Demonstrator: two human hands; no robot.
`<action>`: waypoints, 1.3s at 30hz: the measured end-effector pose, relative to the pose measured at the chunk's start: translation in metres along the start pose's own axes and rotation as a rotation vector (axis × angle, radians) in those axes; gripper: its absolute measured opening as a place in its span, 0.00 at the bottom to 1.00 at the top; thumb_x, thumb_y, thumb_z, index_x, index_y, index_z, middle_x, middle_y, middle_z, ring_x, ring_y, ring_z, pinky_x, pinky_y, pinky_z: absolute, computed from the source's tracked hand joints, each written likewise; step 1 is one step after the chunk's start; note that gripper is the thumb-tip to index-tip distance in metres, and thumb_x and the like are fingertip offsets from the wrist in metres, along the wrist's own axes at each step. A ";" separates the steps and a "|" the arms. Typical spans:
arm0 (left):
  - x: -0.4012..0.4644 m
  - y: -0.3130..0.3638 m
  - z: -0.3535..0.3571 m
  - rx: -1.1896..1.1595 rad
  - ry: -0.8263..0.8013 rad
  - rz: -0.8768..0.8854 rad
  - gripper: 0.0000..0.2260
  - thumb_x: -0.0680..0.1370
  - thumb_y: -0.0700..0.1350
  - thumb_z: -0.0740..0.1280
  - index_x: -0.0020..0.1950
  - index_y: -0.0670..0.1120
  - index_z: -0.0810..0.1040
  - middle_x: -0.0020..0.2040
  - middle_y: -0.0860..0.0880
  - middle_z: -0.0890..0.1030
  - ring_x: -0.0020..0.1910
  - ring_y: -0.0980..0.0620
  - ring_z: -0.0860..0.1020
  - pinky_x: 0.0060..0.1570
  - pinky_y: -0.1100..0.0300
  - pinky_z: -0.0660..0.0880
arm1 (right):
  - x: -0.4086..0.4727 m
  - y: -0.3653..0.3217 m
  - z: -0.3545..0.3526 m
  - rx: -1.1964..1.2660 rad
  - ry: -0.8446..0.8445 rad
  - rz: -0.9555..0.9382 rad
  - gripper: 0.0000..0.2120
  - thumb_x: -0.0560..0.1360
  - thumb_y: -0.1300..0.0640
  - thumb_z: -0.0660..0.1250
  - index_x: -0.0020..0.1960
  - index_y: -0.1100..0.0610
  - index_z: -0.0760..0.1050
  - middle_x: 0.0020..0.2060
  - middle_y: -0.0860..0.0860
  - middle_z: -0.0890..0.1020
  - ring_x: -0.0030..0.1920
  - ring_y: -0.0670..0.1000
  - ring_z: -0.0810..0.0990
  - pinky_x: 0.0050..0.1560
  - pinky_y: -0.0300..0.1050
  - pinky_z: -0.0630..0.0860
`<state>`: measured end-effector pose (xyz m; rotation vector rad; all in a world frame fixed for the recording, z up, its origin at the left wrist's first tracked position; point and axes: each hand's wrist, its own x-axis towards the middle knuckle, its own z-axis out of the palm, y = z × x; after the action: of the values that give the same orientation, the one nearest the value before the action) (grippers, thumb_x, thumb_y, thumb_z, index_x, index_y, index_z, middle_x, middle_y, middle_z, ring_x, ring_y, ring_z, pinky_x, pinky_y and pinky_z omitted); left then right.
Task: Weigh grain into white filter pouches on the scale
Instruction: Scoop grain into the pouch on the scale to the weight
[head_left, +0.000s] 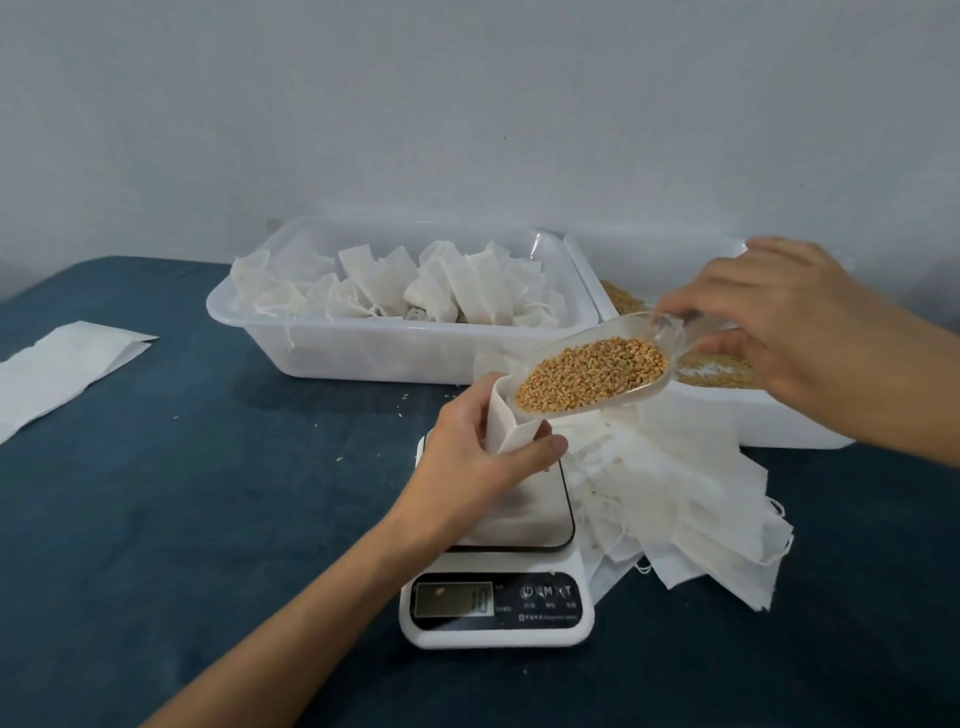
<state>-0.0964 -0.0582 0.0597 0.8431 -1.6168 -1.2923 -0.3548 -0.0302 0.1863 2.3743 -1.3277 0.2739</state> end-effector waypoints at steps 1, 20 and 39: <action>0.000 0.000 0.000 0.001 0.003 -0.003 0.14 0.73 0.48 0.77 0.58 0.51 0.82 0.50 0.51 0.86 0.52 0.50 0.84 0.57 0.49 0.80 | 0.000 0.000 0.000 -0.011 0.010 -0.004 0.13 0.74 0.60 0.66 0.58 0.57 0.80 0.46 0.50 0.82 0.45 0.60 0.82 0.61 0.62 0.70; 0.000 0.002 0.001 -0.060 -0.016 -0.028 0.16 0.73 0.47 0.76 0.60 0.48 0.82 0.51 0.50 0.86 0.51 0.52 0.84 0.54 0.56 0.78 | 0.000 -0.005 0.001 0.011 0.021 0.016 0.15 0.73 0.65 0.73 0.59 0.57 0.81 0.47 0.52 0.82 0.49 0.61 0.81 0.68 0.61 0.65; 0.003 -0.002 -0.002 -0.120 -0.039 -0.019 0.15 0.75 0.42 0.77 0.60 0.46 0.81 0.51 0.48 0.86 0.49 0.54 0.83 0.49 0.63 0.77 | 0.000 -0.008 0.001 -0.013 0.004 0.022 0.18 0.72 0.68 0.73 0.60 0.56 0.80 0.49 0.51 0.81 0.51 0.59 0.80 0.71 0.60 0.62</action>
<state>-0.0956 -0.0626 0.0586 0.7651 -1.5479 -1.4123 -0.3484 -0.0271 0.1831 2.3484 -1.3508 0.2763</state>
